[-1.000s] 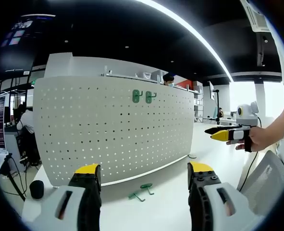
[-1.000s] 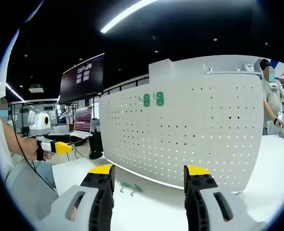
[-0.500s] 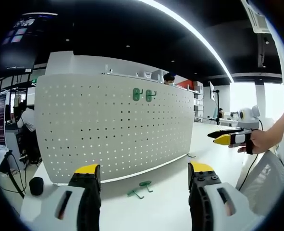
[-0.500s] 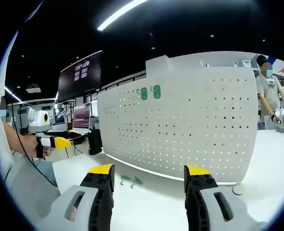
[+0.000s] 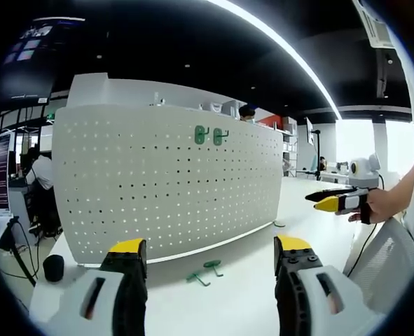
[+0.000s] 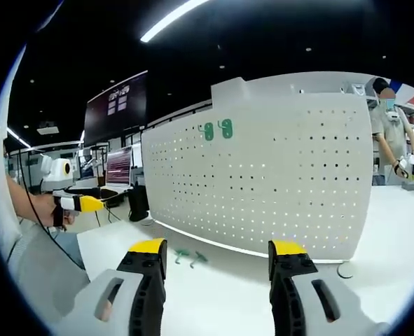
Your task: Insert the hook assembly into the mounting plate slot until the hook locks in place.
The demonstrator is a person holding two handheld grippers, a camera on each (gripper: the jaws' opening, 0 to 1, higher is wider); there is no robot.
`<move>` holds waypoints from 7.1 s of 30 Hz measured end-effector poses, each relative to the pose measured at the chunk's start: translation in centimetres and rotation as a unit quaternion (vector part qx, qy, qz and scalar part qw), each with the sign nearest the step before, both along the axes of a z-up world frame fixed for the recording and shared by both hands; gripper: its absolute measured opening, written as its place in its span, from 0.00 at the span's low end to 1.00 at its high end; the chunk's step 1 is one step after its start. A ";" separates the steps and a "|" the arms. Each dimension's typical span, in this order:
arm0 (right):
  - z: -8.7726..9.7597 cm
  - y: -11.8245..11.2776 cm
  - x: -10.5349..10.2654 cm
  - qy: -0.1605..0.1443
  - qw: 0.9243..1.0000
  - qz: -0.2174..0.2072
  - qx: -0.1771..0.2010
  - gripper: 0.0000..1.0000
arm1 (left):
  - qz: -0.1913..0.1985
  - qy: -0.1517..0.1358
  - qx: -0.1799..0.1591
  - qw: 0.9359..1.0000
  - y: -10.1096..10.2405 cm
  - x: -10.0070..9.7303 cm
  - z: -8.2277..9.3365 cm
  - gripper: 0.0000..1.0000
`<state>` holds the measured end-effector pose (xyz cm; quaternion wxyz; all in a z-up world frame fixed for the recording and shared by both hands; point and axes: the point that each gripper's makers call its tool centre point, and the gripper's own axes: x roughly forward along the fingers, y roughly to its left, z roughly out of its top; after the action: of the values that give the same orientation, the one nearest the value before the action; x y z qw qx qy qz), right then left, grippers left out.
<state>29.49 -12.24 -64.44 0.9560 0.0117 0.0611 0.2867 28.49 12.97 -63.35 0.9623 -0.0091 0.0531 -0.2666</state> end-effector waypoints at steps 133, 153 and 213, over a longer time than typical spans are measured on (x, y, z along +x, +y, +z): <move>-5.7 1.5 -1.2 0.122 0.991 0.039 -0.034 0.54 | -0.220 0.243 0.298 0.897 -0.8 4.7 -11.5 0.69; -5.9 1.6 -1.1 0.124 0.991 0.041 -0.035 0.54 | -0.261 0.245 0.339 0.870 -1.1 5.6 -12.9 0.69; -5.5 0.4 -0.7 0.122 0.992 0.016 -0.024 0.53 | -0.334 0.257 0.421 0.803 -4.3 9.5 -17.6 0.65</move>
<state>28.82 -11.85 -69.95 0.9368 0.0225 0.1845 0.2964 37.95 8.70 -80.93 0.6739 0.3472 0.4055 -0.5108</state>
